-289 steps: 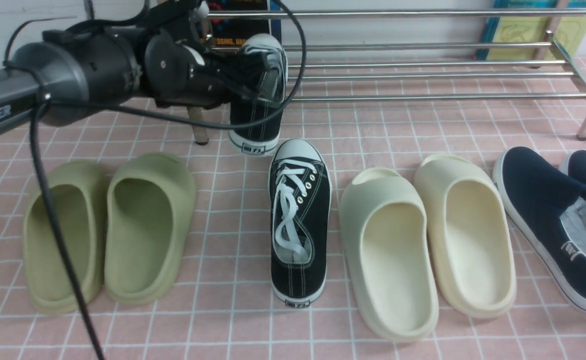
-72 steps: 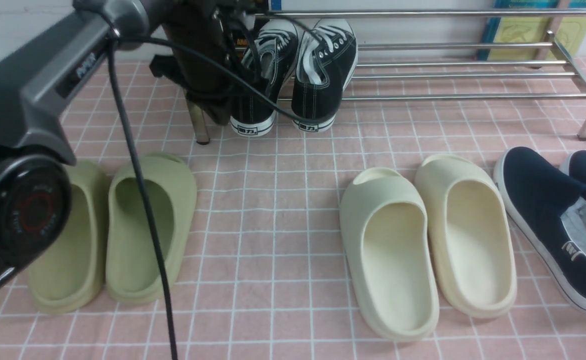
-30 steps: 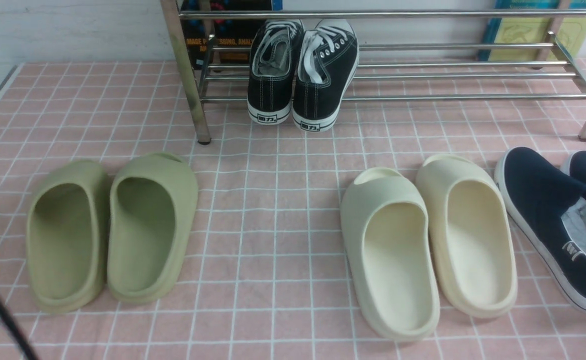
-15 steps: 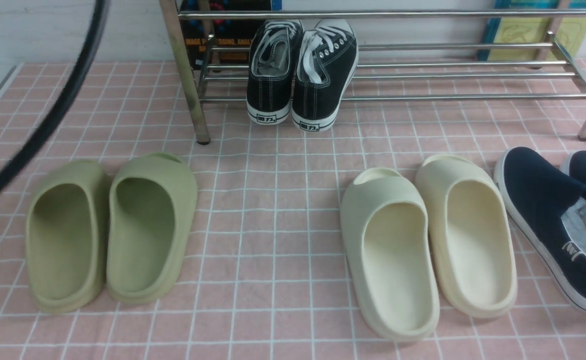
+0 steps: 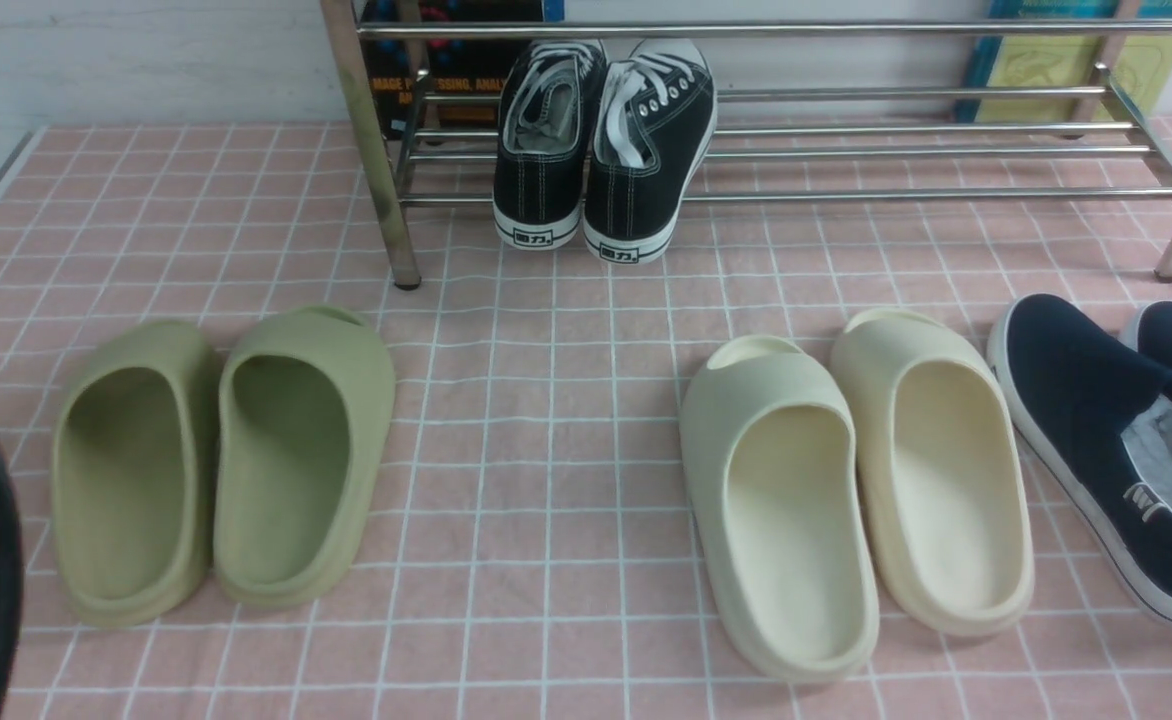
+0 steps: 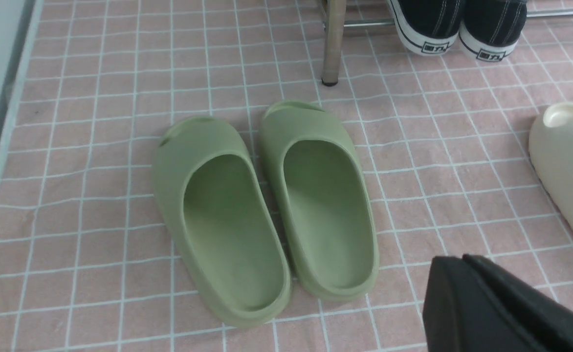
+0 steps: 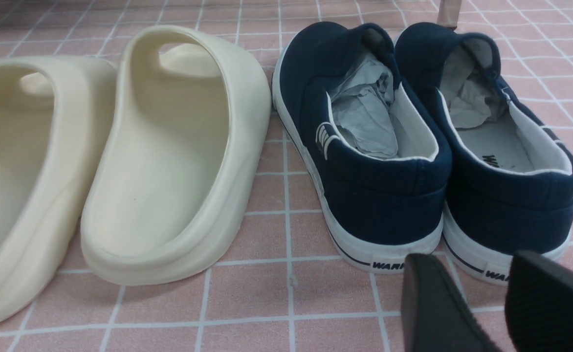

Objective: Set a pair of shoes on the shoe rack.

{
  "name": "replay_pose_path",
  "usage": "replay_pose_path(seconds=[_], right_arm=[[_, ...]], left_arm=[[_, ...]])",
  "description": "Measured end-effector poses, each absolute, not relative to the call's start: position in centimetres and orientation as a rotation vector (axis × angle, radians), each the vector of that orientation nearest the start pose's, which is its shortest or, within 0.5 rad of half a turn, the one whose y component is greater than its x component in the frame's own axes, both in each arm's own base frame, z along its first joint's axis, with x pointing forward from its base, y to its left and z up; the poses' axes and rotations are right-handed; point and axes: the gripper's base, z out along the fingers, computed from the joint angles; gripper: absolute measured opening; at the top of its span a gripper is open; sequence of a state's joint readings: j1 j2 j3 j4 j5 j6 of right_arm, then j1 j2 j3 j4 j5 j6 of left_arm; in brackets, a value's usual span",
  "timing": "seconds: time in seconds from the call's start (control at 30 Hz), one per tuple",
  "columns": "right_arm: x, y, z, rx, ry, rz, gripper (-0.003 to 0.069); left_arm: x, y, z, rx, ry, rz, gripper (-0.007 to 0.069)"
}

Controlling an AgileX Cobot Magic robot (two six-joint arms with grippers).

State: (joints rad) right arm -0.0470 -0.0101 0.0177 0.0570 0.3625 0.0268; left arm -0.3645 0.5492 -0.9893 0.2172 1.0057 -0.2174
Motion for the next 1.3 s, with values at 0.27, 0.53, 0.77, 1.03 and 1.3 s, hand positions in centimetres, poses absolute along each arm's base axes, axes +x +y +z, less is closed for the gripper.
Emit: replay_pose_path(seconds=[0.27, 0.53, 0.77, 1.03, 1.3], right_arm=[[5.3, -0.1, 17.5, 0.104, 1.850, 0.042, 0.0240], [5.3, -0.1, 17.5, 0.102, 1.850, 0.039, 0.0240], [5.3, -0.1, 17.5, 0.102, 1.850, 0.039, 0.0240], [5.3, -0.1, 17.5, 0.102, 1.850, 0.039, 0.0240], [5.3, -0.1, 17.5, 0.102, 1.850, 0.039, 0.0240]], left_arm=[[4.8, 0.1, 38.6, 0.134, 1.898, -0.097, 0.0002], [4.3, 0.1, 30.9, -0.024, 1.590, -0.056, 0.0002], [4.9, 0.6, 23.5, -0.084, 1.554, 0.073, 0.0002], [5.5, 0.8, 18.7, -0.084, 1.693, 0.097, 0.0002], [5.4, 0.4, 17.7, -0.004, 1.804, 0.043, 0.0002]])
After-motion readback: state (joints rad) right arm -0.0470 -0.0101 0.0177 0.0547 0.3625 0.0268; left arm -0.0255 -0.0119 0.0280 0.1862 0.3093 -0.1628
